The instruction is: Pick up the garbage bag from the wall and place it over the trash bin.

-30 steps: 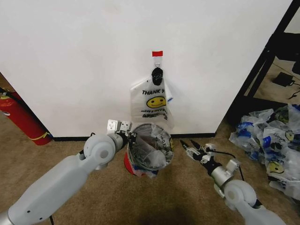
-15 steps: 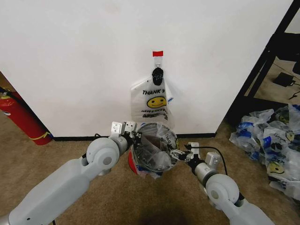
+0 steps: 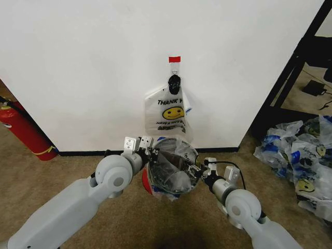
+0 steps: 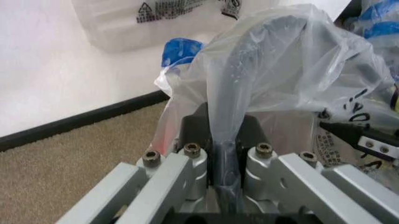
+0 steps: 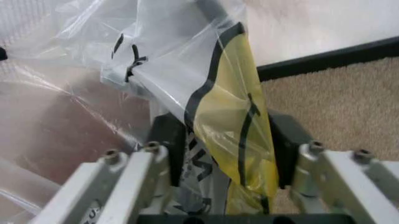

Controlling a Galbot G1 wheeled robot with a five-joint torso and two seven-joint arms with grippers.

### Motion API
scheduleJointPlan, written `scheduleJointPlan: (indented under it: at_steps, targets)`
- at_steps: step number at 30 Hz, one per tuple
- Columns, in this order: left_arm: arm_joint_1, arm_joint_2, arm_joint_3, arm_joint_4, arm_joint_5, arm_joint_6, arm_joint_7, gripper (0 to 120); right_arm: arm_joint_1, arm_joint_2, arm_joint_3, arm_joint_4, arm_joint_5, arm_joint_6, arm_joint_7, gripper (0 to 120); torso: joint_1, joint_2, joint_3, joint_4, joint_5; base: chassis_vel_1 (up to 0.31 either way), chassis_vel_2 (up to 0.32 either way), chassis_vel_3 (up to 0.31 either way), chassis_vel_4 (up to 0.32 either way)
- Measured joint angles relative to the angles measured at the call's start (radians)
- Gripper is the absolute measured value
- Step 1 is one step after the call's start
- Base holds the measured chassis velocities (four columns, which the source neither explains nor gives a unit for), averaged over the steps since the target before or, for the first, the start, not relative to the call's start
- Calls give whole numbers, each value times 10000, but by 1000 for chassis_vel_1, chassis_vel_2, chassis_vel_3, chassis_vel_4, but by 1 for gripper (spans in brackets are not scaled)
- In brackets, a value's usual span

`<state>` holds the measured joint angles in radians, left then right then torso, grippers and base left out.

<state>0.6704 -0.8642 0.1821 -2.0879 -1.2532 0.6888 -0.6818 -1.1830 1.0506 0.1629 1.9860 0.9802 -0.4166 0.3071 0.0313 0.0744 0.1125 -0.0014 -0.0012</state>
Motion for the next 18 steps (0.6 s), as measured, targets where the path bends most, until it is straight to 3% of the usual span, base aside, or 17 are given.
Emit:
scheduleJointPlan:
  at_steps: [10, 16, 18]
  targets:
    - [139, 93, 71, 0, 986, -485, 744, 4, 86, 318, -108, -30, 476, 58, 601, 1, 0, 0, 0, 0, 0, 0, 0, 0, 0]
    - [168, 127, 115, 140, 1447, -491, 1149, 4, 180, 414, -131, -61, 517, 279, 708, 0, 0, 0, 0, 0, 0, 0, 0, 0, 0]
    - [169, 148, 122, 174, 1507, -451, 1225, 9, 201, 484, -140, -92, 526, 364, 714, 0, 0, 0, 0, 0, 0, 0, 0, 0, 0]
